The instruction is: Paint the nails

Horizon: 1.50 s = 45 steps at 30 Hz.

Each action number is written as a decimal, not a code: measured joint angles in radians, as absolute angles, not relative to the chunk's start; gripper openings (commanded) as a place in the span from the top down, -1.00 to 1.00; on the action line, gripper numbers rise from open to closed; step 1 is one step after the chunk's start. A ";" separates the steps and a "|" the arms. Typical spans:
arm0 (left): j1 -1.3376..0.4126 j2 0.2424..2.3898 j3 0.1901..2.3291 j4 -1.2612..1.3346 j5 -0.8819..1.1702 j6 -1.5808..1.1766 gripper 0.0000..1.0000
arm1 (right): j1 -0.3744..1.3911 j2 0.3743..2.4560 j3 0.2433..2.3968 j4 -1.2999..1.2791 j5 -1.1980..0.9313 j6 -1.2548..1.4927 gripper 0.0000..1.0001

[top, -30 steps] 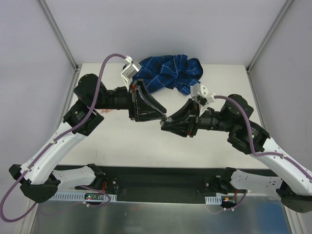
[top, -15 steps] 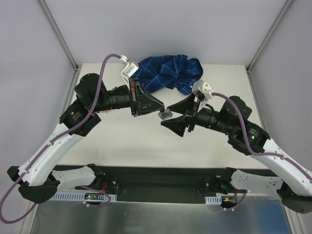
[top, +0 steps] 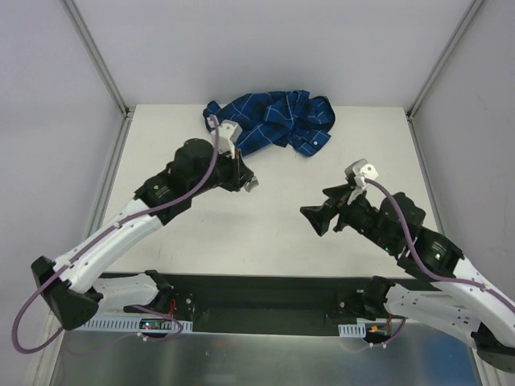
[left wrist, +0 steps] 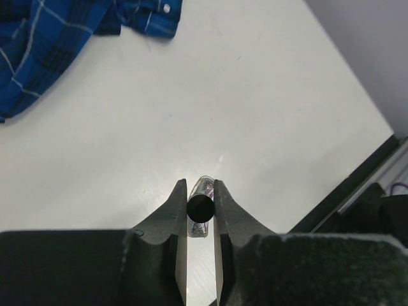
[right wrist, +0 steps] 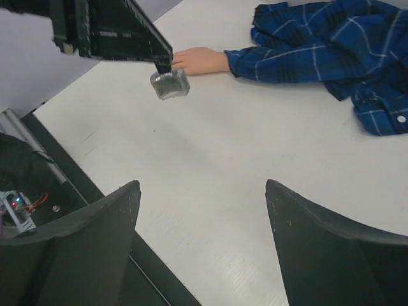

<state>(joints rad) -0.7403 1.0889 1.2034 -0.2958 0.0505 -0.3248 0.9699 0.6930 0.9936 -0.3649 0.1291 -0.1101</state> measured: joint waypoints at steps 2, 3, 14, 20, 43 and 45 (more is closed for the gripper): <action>-0.748 1.146 1.166 -0.274 0.033 -0.316 1.00 | 0.970 0.628 0.963 -0.395 0.187 -0.093 -0.65; -0.756 1.180 1.153 -0.258 0.021 -0.310 1.00 | 0.970 0.603 0.954 -0.409 0.216 -0.084 -0.66; -0.891 1.638 1.127 0.015 -0.028 -0.257 1.00 | 0.969 0.303 0.941 -0.675 0.594 0.132 -0.69; -0.920 1.811 1.172 0.132 -0.087 -0.215 1.00 | 0.969 0.289 0.948 -0.780 0.629 0.170 -0.68; -0.920 1.940 1.208 0.263 -0.140 -0.141 0.98 | 0.969 0.287 0.946 -0.809 0.632 0.183 -0.68; -0.920 1.940 1.209 0.258 -0.142 -0.142 0.80 | 0.969 0.287 0.946 -0.809 0.632 0.184 -0.68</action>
